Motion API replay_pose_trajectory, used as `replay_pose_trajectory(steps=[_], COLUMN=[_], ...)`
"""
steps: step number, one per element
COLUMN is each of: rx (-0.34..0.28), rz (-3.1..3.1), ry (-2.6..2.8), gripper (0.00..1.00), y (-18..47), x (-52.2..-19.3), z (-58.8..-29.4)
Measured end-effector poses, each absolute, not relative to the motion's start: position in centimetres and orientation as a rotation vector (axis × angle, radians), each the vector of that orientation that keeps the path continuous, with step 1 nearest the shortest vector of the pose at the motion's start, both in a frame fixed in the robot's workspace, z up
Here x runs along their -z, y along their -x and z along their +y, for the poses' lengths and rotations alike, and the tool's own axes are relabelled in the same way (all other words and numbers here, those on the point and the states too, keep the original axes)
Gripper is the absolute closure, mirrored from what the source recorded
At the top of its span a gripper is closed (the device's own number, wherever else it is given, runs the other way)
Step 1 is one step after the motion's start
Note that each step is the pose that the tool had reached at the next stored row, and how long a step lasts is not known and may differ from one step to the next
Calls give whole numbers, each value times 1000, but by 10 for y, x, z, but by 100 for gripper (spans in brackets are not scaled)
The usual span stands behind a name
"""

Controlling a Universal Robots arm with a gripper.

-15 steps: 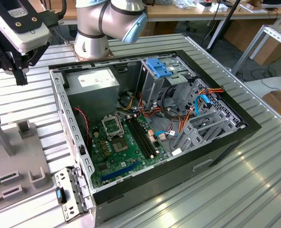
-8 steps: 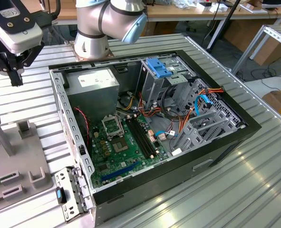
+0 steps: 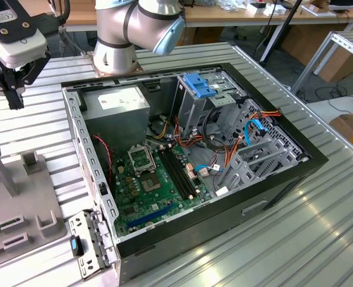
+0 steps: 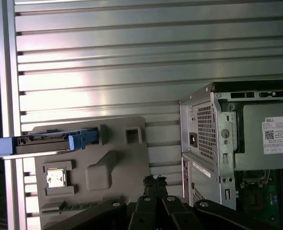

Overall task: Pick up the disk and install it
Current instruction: 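Reach for the disk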

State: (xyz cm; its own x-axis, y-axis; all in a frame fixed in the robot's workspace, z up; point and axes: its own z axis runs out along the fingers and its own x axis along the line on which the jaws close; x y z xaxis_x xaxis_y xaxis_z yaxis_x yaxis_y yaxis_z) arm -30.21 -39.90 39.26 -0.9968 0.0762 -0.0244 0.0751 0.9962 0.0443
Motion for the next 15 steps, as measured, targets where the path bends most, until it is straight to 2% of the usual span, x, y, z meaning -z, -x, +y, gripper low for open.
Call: replay_pose_trajectory(steps=[15], rx=[-68], rz=[3113], ry=[-118], gripper=[89], y=[325], x=[-393], z=[-399])
